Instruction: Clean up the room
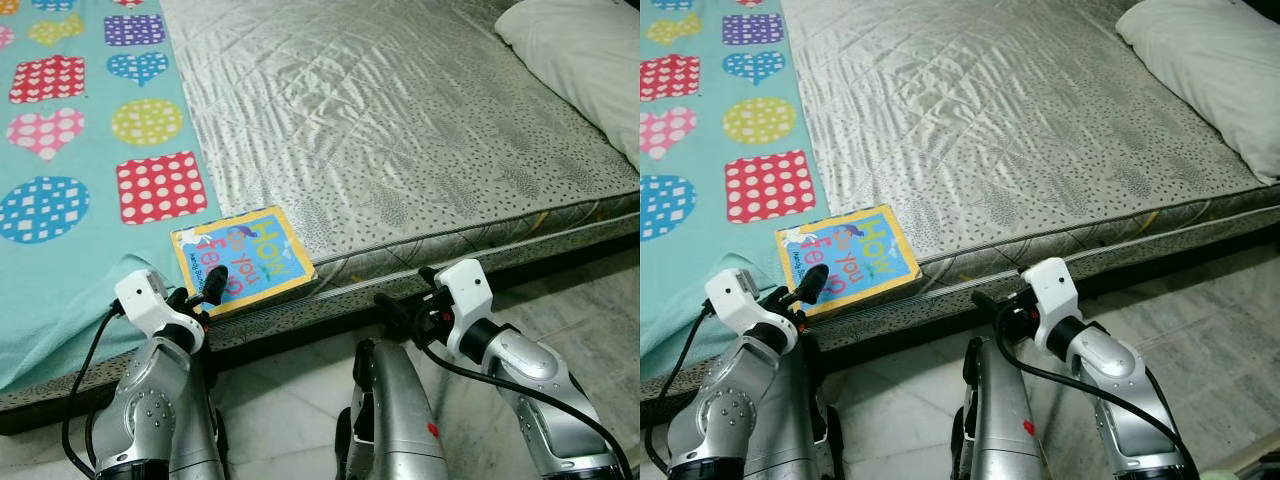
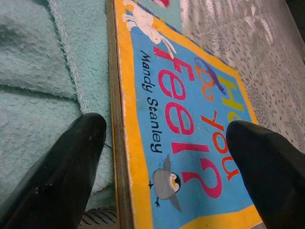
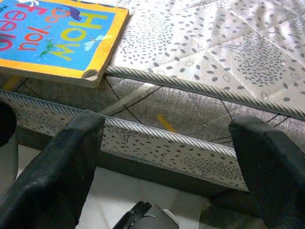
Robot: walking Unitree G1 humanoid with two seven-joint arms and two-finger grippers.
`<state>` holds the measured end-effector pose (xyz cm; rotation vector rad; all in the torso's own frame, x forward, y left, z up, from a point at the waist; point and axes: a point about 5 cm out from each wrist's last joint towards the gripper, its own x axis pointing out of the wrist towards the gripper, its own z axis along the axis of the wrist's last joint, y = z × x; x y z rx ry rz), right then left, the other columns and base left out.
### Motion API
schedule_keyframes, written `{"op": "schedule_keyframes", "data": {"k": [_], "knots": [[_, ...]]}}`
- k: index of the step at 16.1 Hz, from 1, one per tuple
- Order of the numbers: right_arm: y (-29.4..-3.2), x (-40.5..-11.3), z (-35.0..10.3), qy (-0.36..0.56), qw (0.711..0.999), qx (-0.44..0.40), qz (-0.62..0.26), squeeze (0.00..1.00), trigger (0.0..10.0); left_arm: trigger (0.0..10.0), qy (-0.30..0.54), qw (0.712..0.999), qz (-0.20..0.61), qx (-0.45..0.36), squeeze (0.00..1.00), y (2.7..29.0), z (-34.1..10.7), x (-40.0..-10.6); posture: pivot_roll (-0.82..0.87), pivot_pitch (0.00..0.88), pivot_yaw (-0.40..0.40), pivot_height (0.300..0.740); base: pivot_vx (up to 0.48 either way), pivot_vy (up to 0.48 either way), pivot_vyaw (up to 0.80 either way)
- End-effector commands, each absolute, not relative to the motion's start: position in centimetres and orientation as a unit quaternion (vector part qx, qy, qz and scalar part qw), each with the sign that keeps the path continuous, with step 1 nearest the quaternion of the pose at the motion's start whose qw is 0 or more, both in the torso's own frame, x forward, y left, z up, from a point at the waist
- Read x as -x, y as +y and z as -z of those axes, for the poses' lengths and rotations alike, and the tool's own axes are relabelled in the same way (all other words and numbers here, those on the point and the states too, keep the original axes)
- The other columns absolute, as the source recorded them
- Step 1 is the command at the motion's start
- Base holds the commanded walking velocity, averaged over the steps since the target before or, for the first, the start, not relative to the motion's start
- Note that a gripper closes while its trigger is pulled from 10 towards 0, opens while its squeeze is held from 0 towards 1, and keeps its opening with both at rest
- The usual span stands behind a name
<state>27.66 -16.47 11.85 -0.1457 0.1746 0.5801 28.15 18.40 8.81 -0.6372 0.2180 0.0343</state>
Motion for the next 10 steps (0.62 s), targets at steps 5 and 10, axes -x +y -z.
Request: {"op": "schedule_keyframes", "data": {"k": [5,10], "knots": [[-16.2,-27.7,-12.1,0.080,0.951,0.073,-0.290,0.00,10.0,10.0,0.141,0.941,-0.011,0.308,0.00,18.5,-7.9,-28.8,-0.14,0.228,-0.108,0.508,0.000,0.000,0.00],[-16.2,-27.8,-12.6,0.069,0.955,0.077,-0.279,0.00,10.0,0.0,0.164,0.914,0.040,0.368,0.00,17.1,-7.2,-29.9,-0.15,0.223,-0.103,0.508,0.000,0.000,0.00]]}}
